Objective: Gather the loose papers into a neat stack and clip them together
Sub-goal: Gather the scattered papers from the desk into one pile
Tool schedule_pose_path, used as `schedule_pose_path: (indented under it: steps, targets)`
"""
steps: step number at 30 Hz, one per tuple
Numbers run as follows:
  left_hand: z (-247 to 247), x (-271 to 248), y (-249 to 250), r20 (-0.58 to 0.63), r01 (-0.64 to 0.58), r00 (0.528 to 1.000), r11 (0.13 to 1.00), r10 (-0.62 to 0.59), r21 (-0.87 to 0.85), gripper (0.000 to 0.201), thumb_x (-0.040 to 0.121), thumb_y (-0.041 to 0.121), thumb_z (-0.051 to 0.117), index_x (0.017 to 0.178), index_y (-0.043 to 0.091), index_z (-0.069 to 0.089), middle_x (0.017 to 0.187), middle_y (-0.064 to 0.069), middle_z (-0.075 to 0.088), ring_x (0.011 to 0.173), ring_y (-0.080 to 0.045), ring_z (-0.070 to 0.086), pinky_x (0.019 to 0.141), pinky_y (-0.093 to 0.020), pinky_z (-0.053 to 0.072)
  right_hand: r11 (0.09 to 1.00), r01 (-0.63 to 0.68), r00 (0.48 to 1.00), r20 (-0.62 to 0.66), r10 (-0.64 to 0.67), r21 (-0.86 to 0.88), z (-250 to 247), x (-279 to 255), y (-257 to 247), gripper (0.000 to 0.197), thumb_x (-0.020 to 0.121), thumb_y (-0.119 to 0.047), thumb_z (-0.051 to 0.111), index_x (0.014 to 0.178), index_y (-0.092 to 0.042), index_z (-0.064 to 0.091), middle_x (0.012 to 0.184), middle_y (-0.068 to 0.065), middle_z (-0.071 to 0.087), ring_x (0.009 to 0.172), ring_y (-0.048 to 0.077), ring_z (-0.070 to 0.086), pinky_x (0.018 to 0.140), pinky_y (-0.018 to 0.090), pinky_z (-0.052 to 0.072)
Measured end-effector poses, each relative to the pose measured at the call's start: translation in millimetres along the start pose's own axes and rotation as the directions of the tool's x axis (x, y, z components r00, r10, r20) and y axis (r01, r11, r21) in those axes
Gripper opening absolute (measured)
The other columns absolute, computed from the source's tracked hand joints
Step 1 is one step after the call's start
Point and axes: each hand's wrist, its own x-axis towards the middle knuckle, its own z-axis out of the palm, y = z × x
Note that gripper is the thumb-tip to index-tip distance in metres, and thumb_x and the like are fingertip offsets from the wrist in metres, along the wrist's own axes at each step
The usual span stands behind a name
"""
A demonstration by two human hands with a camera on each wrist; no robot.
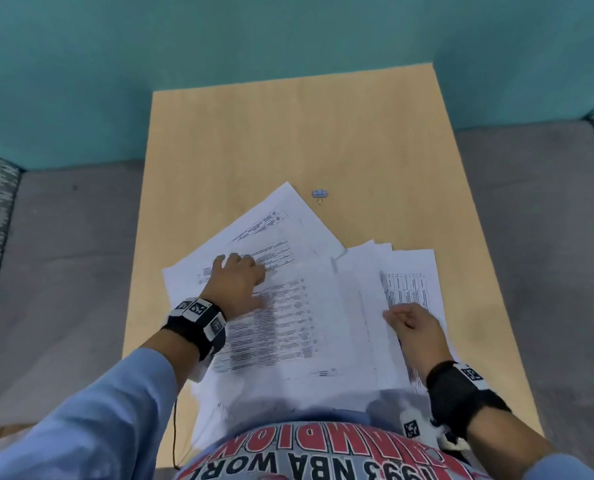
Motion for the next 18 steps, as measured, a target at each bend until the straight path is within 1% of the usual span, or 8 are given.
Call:
schedule_pose_path:
  steps: [3, 5, 7, 9, 11, 14, 16, 18]
  targets:
    - [-5, 6, -21, -0.016, 0.078, 0.997, 0.986, -0.081, -0.147, 0.059, 0.092, 0.06, 0.068, 0.134, 0.019, 0.066, 0.144, -0.008, 0.055, 0.132, -0.035, 0.046, 0.103, -0.051, 0.05, 0.976, -0.091, 0.992, -0.072, 0.107, 0.196, 3, 6, -11, 0.024, 0.096, -0.044, 0.069, 0.101, -0.021, 0.07, 0.11, 0.009, 0.076, 0.113, 0.035, 0.07, 0.101, 0.053, 0.055]
    - [-3, 10, -40, -0.036, 0.138, 0.988, 0.969, -0.149, -0.206, 0.077, 0.081, 0.065, 0.078, 0.142, 0.021, 0.06, 0.159, -0.01, 0.044, 0.145, -0.038, 0.036, 0.11, -0.057, 0.048, 0.967, -0.233, 0.973, 0.017, 0.232, 0.105, 1, 5, -13, 0.057, 0.087, -0.063, 0.07, 0.108, -0.01, 0.069, 0.115, 0.016, 0.071, 0.108, 0.037, 0.069, 0.089, 0.049, 0.06]
    - [1, 13, -57, -0.031, 0.189, 0.979, 0.961, -0.199, -0.202, 0.111, 0.063, 0.076, 0.083, 0.154, 0.025, 0.045, 0.171, -0.011, 0.029, 0.156, -0.04, 0.026, 0.12, -0.063, 0.037, 0.932, -0.35, 0.91, 0.204, 0.362, -0.093, 1, -2, -12, 0.077, 0.079, -0.065, 0.078, 0.118, 0.0, 0.066, 0.126, 0.017, 0.064, 0.096, 0.029, 0.074, 0.075, 0.042, 0.064]
    - [3, 16, -68, 0.011, 0.203, 0.979, 0.961, -0.205, -0.19, 0.137, 0.055, 0.082, 0.084, 0.164, 0.022, 0.026, 0.175, -0.009, 0.02, 0.159, -0.039, 0.023, 0.124, -0.064, 0.03, 0.916, -0.307, 0.858, 0.342, 0.383, -0.257, 1, -11, -7, 0.067, 0.065, -0.06, 0.09, 0.108, -0.011, 0.076, 0.118, 0.004, 0.074, 0.087, 0.022, 0.08, 0.077, 0.04, 0.066]
    - [2, 20, -71, 0.021, 0.21, 0.977, 0.959, -0.21, -0.19, 0.144, 0.052, 0.08, 0.087, 0.165, 0.018, 0.023, 0.169, -0.013, 0.03, 0.151, -0.041, 0.035, 0.116, -0.062, 0.042, 0.924, -0.221, 0.859, 0.387, 0.336, -0.312, 2, -14, 1, 0.05, 0.063, -0.049, 0.093, 0.101, -0.018, 0.082, 0.106, -0.003, 0.083, 0.094, 0.018, 0.08, 0.094, 0.046, 0.062]
    - [-3, 21, -63, 0.011, 0.265, 0.964, 0.952, -0.266, -0.152, 0.136, 0.05, 0.079, 0.089, 0.158, 0.018, 0.033, 0.146, -0.013, 0.05, 0.13, -0.04, 0.053, 0.098, -0.058, 0.053, 0.962, -0.205, 0.891, 0.373, 0.259, -0.179, 7, -15, 2, 0.026, 0.082, -0.018, 0.086, 0.107, -0.018, 0.079, 0.114, 0.002, 0.082, 0.103, 0.019, 0.078, 0.105, 0.048, 0.055]
    - [-4, 19, -60, 0.019, 0.307, 0.951, 0.935, -0.308, -0.181, 0.12, 0.051, 0.076, 0.091, 0.148, 0.023, 0.044, 0.143, -0.011, 0.049, 0.129, -0.039, 0.05, 0.097, -0.058, 0.053, 0.978, -0.198, 0.927, 0.314, 0.207, -0.061, 13, -16, -9, 0.017, 0.09, -0.011, 0.078, 0.105, -0.02, 0.075, 0.118, 0.003, 0.079, 0.103, 0.016, 0.074, 0.107, 0.043, 0.051]
    - [-3, 15, -60, 0.041, 0.339, 0.939, 0.904, -0.341, -0.262, 0.108, 0.053, 0.068, 0.095, 0.14, 0.023, 0.05, 0.146, -0.011, 0.042, 0.133, -0.04, 0.043, 0.1, -0.06, 0.052, 0.974, -0.217, 0.951, 0.242, 0.194, 0.071, 17, -17, -19, 0.013, 0.097, -0.013, 0.071, 0.107, -0.021, 0.07, 0.112, -0.007, 0.075, 0.102, 0.01, 0.069, 0.104, 0.04, 0.048]
